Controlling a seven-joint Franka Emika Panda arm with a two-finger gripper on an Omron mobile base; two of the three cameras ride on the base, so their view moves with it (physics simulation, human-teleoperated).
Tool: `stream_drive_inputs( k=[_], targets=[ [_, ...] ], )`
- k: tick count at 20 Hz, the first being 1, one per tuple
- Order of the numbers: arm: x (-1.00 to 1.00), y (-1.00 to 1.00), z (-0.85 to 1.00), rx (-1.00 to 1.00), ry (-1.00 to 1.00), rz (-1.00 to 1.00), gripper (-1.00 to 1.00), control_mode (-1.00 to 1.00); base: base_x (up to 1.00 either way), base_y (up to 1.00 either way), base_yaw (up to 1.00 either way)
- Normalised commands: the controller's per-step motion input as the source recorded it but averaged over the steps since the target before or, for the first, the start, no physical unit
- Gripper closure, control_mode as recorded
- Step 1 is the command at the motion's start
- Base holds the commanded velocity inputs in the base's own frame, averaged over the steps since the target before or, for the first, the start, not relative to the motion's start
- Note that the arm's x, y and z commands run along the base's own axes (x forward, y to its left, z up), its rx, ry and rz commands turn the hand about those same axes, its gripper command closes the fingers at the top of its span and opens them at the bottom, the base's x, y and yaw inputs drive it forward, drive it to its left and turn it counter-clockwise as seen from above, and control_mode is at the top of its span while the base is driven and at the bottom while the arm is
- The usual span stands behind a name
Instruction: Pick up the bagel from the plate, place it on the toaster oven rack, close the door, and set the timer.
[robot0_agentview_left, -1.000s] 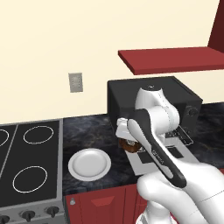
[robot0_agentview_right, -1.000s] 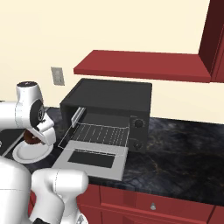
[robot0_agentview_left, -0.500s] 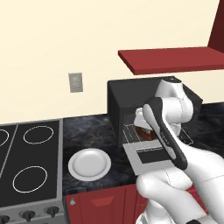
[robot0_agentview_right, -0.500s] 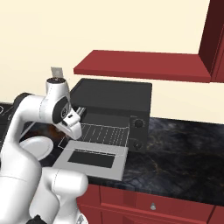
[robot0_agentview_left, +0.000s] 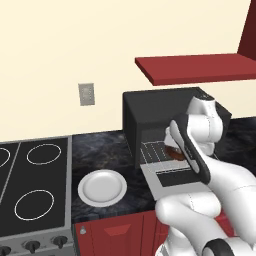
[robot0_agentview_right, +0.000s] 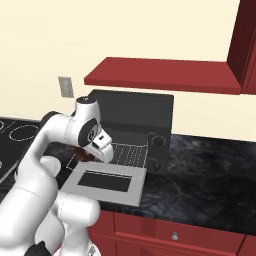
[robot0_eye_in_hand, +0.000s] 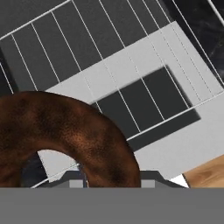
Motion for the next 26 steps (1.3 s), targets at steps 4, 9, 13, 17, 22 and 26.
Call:
stream_drive_inputs(
  k=[4, 9, 13, 17, 22, 26],
  targets=[
    [0.37, -0.25, -0.40, -0.02, 0.00, 0.00, 1.00, -1.00, 0.00, 0.00, 0.00],
    [0.40, -0.16, -0.39, -0.01, 0.00, 0.00, 1.00, -1.00, 0.00, 0.00, 0.00],
    [0.39, -0.10, -0.38, -0.02, 0.00, 0.01, 1.00, -1.00, 0.00, 0.00, 0.00],
    [0.28, -0.04, -0.36, -0.01, 0.00, 0.03, 1.00, -1.00, 0.00, 0.00, 0.00],
    [0.06, 0.00, -0.28, 0.00, -0.02, 0.05, 1.00, -1.00, 0.00, 0.00, 0.00],
    [0.00, 0.00, -0.30, 0.00, -0.01, 0.05, -1.00, -1.00, 0.00, 0.00, 0.00]
  ],
)
